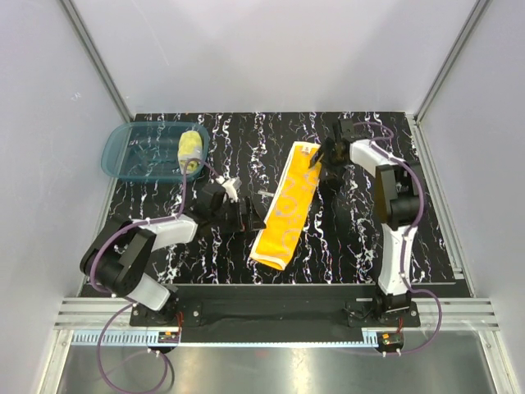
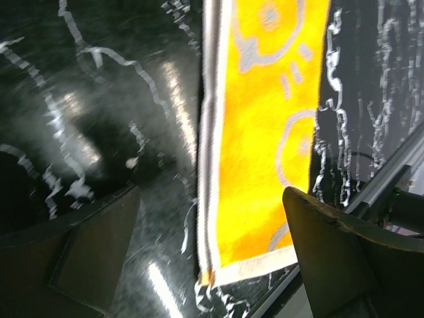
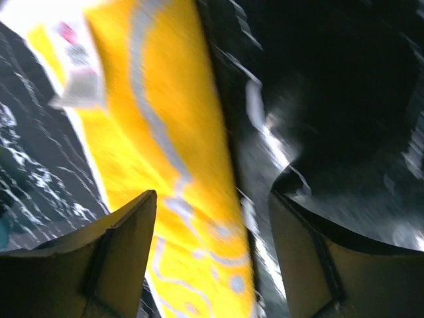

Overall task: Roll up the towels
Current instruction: Fold the towel

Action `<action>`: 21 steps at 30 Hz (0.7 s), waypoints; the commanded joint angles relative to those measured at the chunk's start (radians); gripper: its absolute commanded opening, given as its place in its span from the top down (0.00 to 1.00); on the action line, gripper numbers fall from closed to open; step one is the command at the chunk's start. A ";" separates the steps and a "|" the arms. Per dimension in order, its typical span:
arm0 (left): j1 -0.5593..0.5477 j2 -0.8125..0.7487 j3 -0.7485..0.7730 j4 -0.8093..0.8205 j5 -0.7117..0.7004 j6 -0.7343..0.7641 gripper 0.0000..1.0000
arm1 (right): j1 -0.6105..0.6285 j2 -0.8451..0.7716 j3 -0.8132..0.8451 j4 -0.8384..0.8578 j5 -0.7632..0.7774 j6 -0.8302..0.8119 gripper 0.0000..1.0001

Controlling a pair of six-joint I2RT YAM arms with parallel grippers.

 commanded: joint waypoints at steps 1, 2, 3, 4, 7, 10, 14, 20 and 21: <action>-0.036 0.052 -0.030 0.095 0.047 -0.027 0.01 | 0.004 0.099 0.150 0.004 -0.090 -0.041 0.26; -0.045 0.054 -0.038 0.108 0.053 -0.033 0.01 | 0.005 0.137 0.171 0.012 -0.111 -0.047 0.28; -0.052 0.055 -0.059 0.135 0.056 -0.053 0.01 | 0.008 0.154 0.187 0.018 -0.152 -0.050 0.29; -0.070 0.054 -0.071 0.150 0.061 -0.064 0.01 | 0.013 0.168 0.218 0.030 -0.165 -0.050 0.29; -0.097 0.051 -0.120 0.207 0.079 -0.114 0.01 | 0.056 0.231 0.322 0.006 -0.185 -0.079 0.29; -0.114 0.022 -0.166 0.247 0.079 -0.154 0.01 | 0.091 0.298 0.428 -0.022 -0.217 -0.110 0.29; -0.116 -0.032 -0.182 0.195 0.055 -0.145 0.01 | 0.101 0.324 0.470 -0.013 -0.248 -0.132 0.28; -0.116 -0.124 -0.128 -0.005 -0.043 -0.081 0.01 | 0.097 0.170 0.375 -0.054 -0.078 -0.228 0.18; -0.116 -0.136 -0.125 -0.026 -0.056 -0.075 0.01 | 0.096 0.128 0.346 -0.049 -0.044 -0.237 0.15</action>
